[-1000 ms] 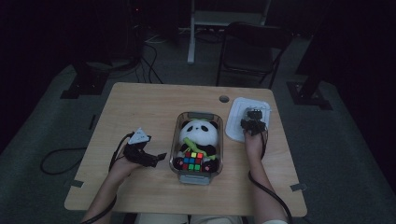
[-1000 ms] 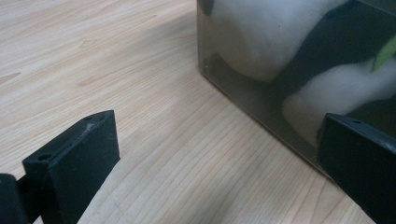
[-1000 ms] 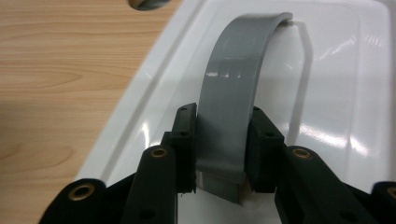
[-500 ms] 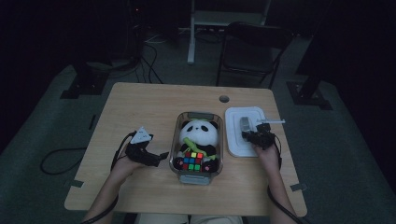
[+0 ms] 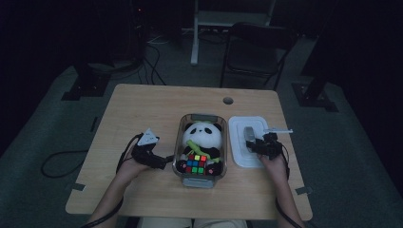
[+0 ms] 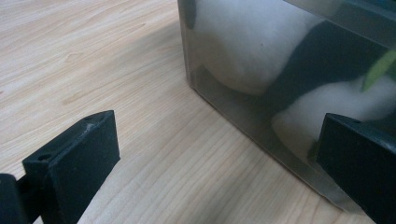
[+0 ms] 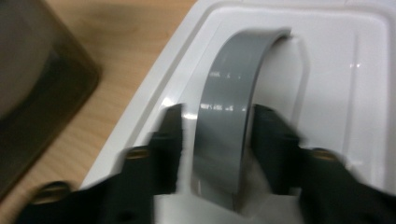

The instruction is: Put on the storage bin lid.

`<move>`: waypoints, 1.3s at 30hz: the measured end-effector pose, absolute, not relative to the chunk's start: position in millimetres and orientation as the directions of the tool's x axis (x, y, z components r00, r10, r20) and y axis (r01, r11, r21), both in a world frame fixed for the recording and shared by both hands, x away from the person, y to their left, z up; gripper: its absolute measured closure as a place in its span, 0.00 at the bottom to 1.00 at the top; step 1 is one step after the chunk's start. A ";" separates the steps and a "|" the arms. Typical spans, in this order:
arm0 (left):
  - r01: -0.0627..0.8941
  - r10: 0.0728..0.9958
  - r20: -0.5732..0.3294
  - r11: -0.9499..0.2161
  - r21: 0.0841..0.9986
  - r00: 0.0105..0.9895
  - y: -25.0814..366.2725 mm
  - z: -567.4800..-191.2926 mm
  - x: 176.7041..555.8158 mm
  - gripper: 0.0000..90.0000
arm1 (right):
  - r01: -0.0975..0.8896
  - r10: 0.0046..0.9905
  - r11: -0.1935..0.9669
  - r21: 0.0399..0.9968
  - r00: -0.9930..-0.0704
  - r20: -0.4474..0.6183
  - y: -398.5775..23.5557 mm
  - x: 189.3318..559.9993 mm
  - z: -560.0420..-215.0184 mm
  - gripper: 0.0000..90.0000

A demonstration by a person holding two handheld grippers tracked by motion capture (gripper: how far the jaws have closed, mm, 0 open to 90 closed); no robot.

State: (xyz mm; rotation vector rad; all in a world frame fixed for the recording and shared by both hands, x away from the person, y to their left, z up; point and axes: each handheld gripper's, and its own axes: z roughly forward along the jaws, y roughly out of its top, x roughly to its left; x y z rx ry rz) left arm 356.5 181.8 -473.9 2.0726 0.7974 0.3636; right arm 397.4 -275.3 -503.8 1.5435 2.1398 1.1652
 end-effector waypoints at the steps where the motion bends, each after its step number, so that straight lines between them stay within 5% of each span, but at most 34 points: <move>1: 0.407 0.658 -0.033 -0.423 0.810 0.752 181.5 -474.1 357.1 0.01 | 0.675 0.892 0.108 0.730 -0.391 0.229 -274.1 398.3 -502.2 0.52; 8: 0.402 0.657 -0.029 -0.425 0.811 0.754 178.1 -472.2 361.6 0.01 | 0.659 0.924 0.134 0.740 -0.353 0.146 -259.0 403.2 -500.3 0.47; 15: 0.383 0.644 -0.015 -0.436 0.814 0.765 171.4 -469.2 357.6 0.01 | 0.675 0.938 0.156 0.721 -0.331 0.106 -253.7 405.4 -501.5 0.72; 23: 0.378 0.644 -0.006 -0.440 0.815 0.765 170.8 -466.3 355.3 0.01 | 0.669 0.940 0.116 0.734 -0.313 0.136 -260.7 397.6 -491.1 0.76; 39: 0.361 0.602 -0.015 -0.459 0.812 0.798 145.5 -468.0 351.2 0.01 | 0.541 0.936 0.061 0.839 -0.323 0.140 -269.0 358.1 -394.3 0.76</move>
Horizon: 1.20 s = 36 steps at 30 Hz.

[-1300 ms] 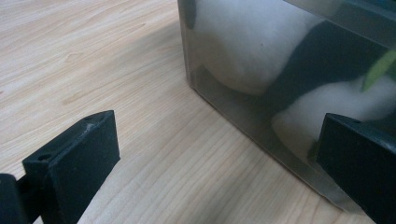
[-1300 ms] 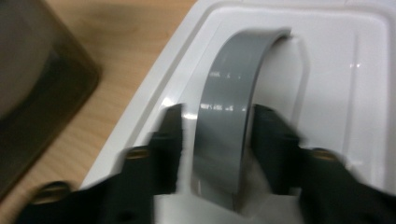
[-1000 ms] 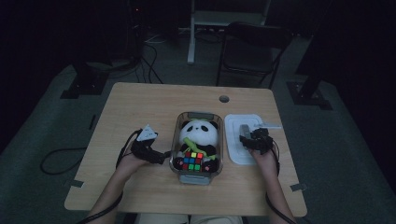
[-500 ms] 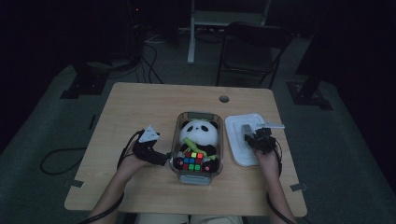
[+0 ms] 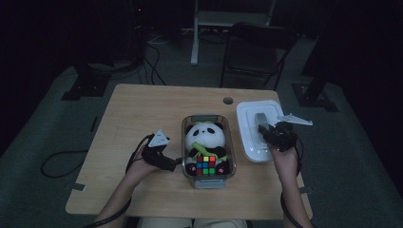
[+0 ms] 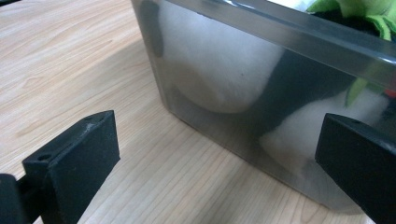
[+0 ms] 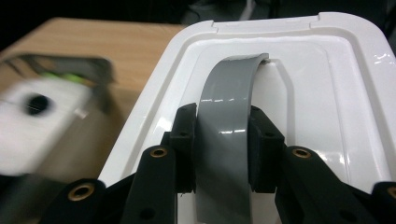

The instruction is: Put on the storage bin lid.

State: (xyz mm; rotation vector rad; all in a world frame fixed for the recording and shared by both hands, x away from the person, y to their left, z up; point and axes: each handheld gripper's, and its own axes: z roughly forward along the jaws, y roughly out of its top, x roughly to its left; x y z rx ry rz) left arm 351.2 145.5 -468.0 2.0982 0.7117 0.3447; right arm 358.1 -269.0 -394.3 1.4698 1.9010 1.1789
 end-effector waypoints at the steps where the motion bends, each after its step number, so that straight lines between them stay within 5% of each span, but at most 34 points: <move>1: 0.359 0.599 -0.012 -0.463 0.810 0.801 143.9 -467.7 351.0 0.01 | 0.529 0.932 0.058 0.846 -0.332 0.144 -266.8 354.9 -387.2 0.76; 20: 0.340 0.565 0.003 -0.501 0.796 0.825 118.0 -465.8 354.1 0.00 | 0.439 0.854 0.119 0.891 -0.502 0.133 -214.7 323.3 -337.5 0.76; 36: 0.344 0.568 -0.007 -0.489 0.802 0.823 109.6 -464.7 352.8 0.01 | 0.486 0.806 0.181 0.855 -0.571 0.154 -173.5 322.5 -362.7 0.76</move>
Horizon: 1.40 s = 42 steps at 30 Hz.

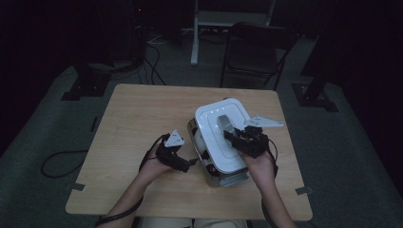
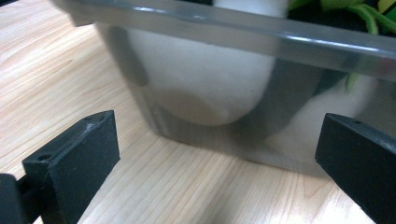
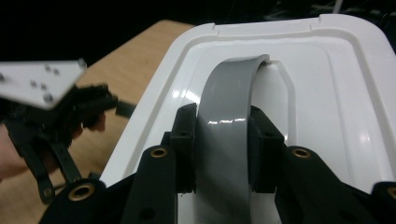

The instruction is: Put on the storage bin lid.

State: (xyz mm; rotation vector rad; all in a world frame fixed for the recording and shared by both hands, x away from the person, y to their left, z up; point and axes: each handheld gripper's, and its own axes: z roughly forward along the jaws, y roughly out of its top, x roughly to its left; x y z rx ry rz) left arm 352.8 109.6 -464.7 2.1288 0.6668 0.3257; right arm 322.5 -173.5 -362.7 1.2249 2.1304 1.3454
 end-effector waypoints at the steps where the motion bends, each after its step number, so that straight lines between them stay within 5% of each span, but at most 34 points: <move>1: 0.344 0.573 -0.005 -0.485 0.804 0.819 111.7 -463.9 352.6 0.01 | 0.493 0.802 0.181 0.851 -0.575 0.162 -171.2 322.8 -366.1 0.76; 42: 0.342 0.600 0.003 -0.461 0.819 0.800 122.6 -454.7 343.4 0.01 | 0.573 0.787 0.176 0.800 -0.570 0.235 -156.1 324.4 -389.7 0.76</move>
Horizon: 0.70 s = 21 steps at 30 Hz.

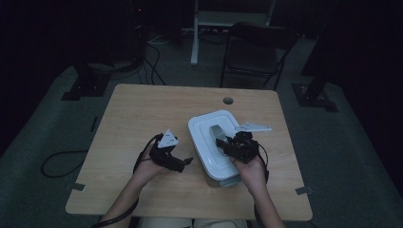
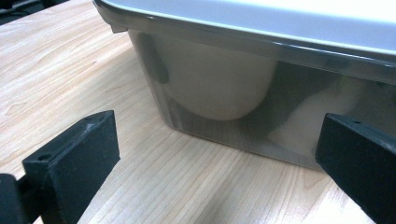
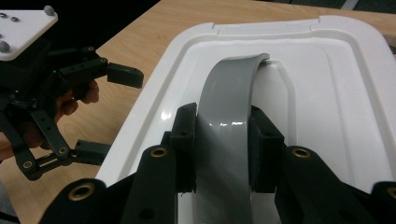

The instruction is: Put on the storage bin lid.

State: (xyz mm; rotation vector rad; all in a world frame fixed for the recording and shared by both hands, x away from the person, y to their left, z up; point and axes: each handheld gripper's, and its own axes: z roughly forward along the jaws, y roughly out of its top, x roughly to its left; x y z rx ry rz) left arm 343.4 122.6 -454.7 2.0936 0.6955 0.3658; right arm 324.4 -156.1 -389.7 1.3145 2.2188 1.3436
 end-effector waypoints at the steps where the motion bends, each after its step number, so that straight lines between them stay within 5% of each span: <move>1: 0.343 0.600 0.003 -0.461 0.818 0.800 122.5 -454.8 343.3 0.01 | 0.577 0.787 0.180 0.797 -0.571 0.235 -155.4 325.7 -389.6 0.76; 21: 0.363 0.618 -0.010 -0.448 0.817 0.786 123.0 -449.6 343.8 0.01 | 0.573 0.793 0.264 0.776 -0.587 0.164 -140.9 325.9 -397.3 0.77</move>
